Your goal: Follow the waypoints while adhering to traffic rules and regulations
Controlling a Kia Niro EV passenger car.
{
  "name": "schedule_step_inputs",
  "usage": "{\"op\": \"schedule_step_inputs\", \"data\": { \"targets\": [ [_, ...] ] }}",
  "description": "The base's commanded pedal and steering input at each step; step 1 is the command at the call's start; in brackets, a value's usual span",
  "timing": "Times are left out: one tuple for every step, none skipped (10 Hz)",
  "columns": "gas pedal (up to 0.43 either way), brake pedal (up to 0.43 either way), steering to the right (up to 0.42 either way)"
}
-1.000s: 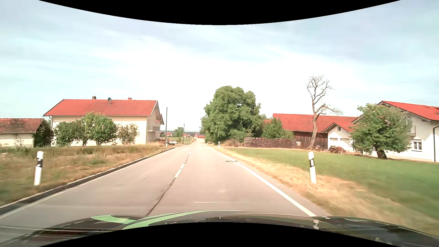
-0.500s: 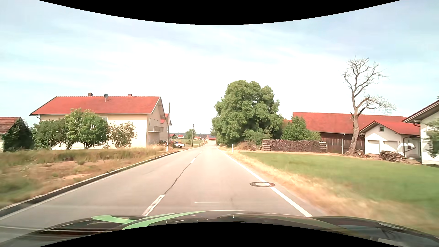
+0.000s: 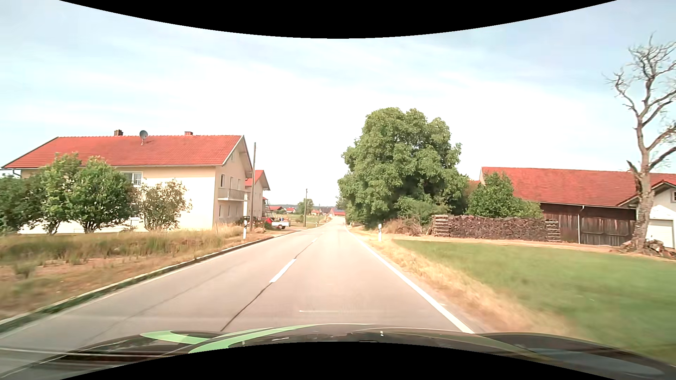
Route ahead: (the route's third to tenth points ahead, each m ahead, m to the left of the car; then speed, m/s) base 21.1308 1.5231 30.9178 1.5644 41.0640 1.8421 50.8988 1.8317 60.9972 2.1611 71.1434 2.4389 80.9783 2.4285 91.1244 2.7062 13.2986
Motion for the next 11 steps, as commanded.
{"op": "schedule_step_inputs", "data": {
  "targets": [
    [0.157,0.000,-0.018],
    [0.157,0.000,-0.015],
    [0.157,0.000,-0.010],
    [0.157,0.000,-0.001],
    [0.157,0.000,0.001],
    [0.157,0.000,0.001],
    [0.157,0.000,0.002],
    [0.157,0.000,0.002],
    [0.157,0.000,0.003],
    [0.157,0.000,0.002],
    [0.157,0.000,0.002]
  ]
}}
